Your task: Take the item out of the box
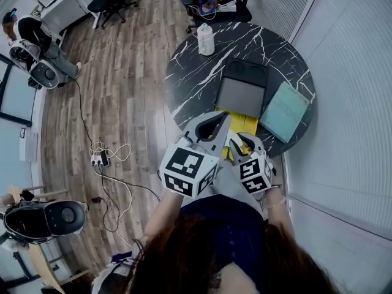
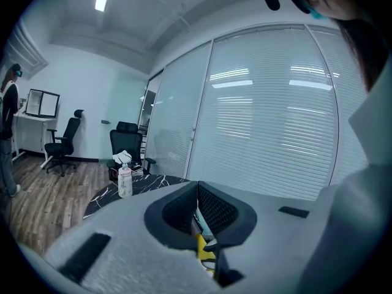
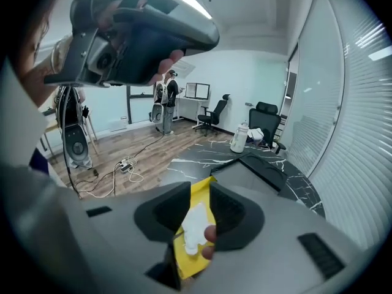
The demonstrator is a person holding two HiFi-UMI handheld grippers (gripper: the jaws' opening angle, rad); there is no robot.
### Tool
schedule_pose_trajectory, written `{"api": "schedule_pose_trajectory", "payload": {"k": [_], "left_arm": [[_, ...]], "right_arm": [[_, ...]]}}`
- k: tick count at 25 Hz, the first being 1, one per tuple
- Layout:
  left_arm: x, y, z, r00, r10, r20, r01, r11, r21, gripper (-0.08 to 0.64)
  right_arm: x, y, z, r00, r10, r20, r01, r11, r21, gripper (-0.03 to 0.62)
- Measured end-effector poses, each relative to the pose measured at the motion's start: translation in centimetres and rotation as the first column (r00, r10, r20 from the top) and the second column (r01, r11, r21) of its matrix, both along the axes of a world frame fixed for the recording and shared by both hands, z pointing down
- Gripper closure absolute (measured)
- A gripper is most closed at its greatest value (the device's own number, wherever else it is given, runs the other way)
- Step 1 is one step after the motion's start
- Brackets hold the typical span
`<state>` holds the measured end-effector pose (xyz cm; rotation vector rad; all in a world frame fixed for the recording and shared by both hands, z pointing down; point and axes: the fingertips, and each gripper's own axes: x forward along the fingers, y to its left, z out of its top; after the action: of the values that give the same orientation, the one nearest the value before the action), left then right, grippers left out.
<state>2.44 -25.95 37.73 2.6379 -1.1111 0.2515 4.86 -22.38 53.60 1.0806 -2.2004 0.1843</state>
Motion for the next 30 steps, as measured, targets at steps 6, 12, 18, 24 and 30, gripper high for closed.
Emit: {"api": "schedule_pose_trajectory", "payload": {"k": [6, 12, 18, 24, 30], "left_arm": [[0.2, -0.3, 0.4, 1.0, -0.008, 0.011, 0.008, 1.0, -0.007, 0.532], [0.6, -0.8, 0.7, 1.0, -0.01, 0.015, 0.011, 1.0, -0.015, 0.532], [1.4, -1.0, 0.7, 1.0, -0.002, 0.017, 0.003, 1.0, -0.014, 0.532], [1.4, -1.5, 1.4, 1.0, -0.013, 0.022, 0.014, 0.999, -0.031, 0.532], [1.5, -2.0, 1.9, 0.999, -0.021, 0.033, 0.023, 0.999, -0.047, 0.532]], "right_arm": [[0.0, -0.1, 2.2, 1.0, -0.018, -0.013, 0.018, 0.999, -0.043, 0.486], [0.0, -0.3, 4.2, 0.999, -0.038, -0.031, 0.035, 0.996, -0.082, 0.482], [0.0, -0.5, 6.1, 0.998, -0.047, -0.043, 0.041, 0.992, -0.121, 0.482], [-0.2, -0.7, 8.3, 0.996, -0.068, -0.063, 0.056, 0.985, -0.165, 0.482], [-0.2, -0.9, 10.2, 0.994, -0.079, -0.074, 0.062, 0.974, -0.218, 0.48]]}}
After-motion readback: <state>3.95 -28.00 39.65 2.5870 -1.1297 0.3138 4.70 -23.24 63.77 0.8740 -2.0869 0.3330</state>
